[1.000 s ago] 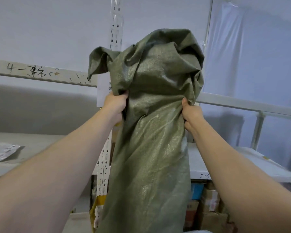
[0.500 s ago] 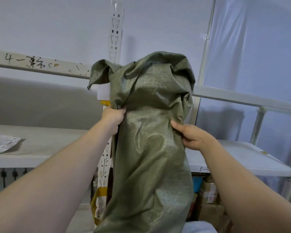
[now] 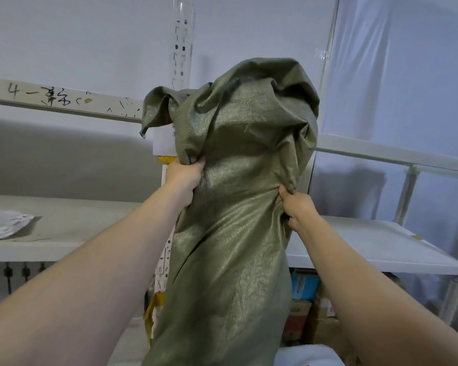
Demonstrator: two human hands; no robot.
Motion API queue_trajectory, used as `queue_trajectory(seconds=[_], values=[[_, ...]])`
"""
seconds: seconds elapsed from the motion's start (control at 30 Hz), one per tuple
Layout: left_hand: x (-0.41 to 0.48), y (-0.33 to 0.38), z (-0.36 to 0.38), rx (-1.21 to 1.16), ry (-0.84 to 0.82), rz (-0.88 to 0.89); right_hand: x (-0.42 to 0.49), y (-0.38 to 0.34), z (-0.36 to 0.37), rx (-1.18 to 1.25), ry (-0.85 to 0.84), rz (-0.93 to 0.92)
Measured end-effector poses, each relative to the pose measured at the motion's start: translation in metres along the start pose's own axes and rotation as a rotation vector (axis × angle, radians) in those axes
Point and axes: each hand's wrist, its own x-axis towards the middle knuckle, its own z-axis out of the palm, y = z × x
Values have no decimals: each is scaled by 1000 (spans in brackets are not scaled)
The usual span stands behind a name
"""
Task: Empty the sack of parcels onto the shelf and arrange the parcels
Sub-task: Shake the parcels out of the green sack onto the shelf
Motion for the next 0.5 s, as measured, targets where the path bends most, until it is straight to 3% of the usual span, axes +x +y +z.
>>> queue_trajectory(seconds=[0.2,0.37,0.5], values=[[6,2,-7,-46,5,17,-3,-26,15,162,27,-125],[13,-19,-6,-29,25,-48,4,-21,0,-224,-10,-55],[12,-41,0,14,72,-43,21,6,-14,-227,-36,45]])
